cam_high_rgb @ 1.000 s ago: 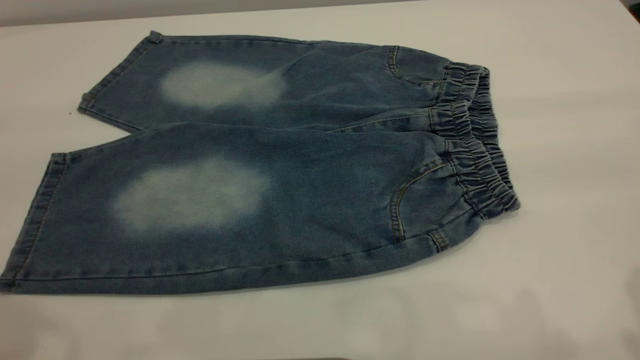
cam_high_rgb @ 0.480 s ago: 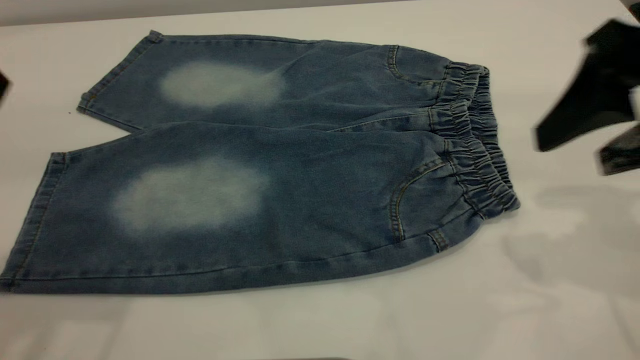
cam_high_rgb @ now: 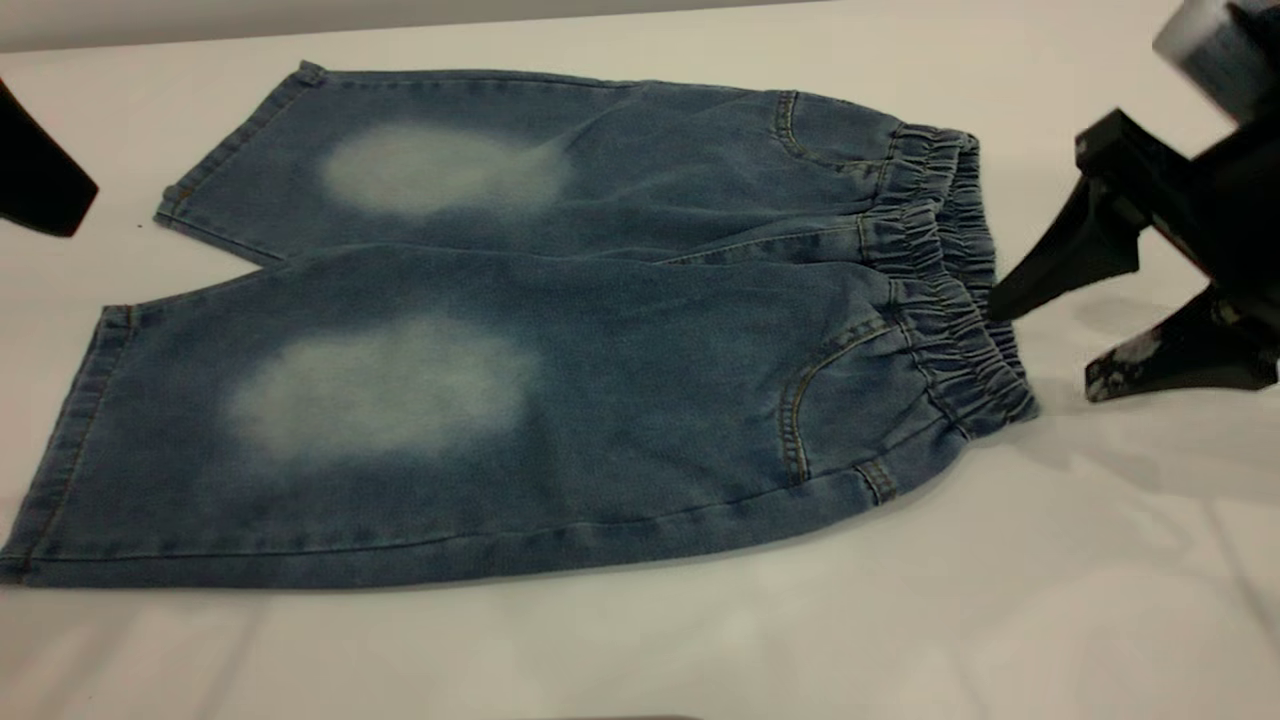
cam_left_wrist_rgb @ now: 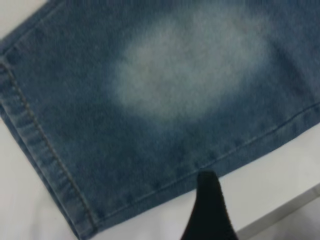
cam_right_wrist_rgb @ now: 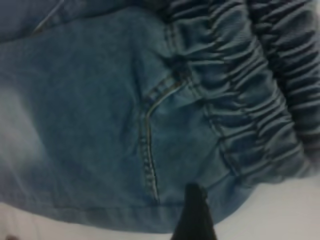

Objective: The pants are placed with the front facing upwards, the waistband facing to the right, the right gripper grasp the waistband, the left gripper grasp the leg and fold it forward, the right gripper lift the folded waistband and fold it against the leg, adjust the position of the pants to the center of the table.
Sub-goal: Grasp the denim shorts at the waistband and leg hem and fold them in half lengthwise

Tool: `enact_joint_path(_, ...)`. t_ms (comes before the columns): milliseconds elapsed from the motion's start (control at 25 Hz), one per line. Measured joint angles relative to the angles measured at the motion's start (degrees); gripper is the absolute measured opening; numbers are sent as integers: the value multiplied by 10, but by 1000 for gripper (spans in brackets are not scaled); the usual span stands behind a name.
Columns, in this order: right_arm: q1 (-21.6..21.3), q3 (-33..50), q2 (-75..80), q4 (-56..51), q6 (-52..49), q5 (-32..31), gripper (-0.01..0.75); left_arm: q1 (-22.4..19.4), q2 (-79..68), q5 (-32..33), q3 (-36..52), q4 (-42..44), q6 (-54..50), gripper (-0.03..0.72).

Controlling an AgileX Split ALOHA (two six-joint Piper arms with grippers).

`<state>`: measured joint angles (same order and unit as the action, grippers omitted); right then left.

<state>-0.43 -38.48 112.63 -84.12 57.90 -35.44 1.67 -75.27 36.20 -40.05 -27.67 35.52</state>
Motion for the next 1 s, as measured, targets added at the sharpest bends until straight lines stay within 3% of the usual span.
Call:
enact_joint_path(160, -3, -4, 47, -14, 32, -39, 493, 0, -1, -3, 0, 0, 1, 481)
enact_joint_path(640, -3, -9, 119, -131, 149, -73, 485, 0, -1, -3, 0, -9, 0, 481)
enact_joint_path(1000, -3, -9, 124, -178, 215, -66, 367, 0, -1, -3, 0, -9, 0, 481)
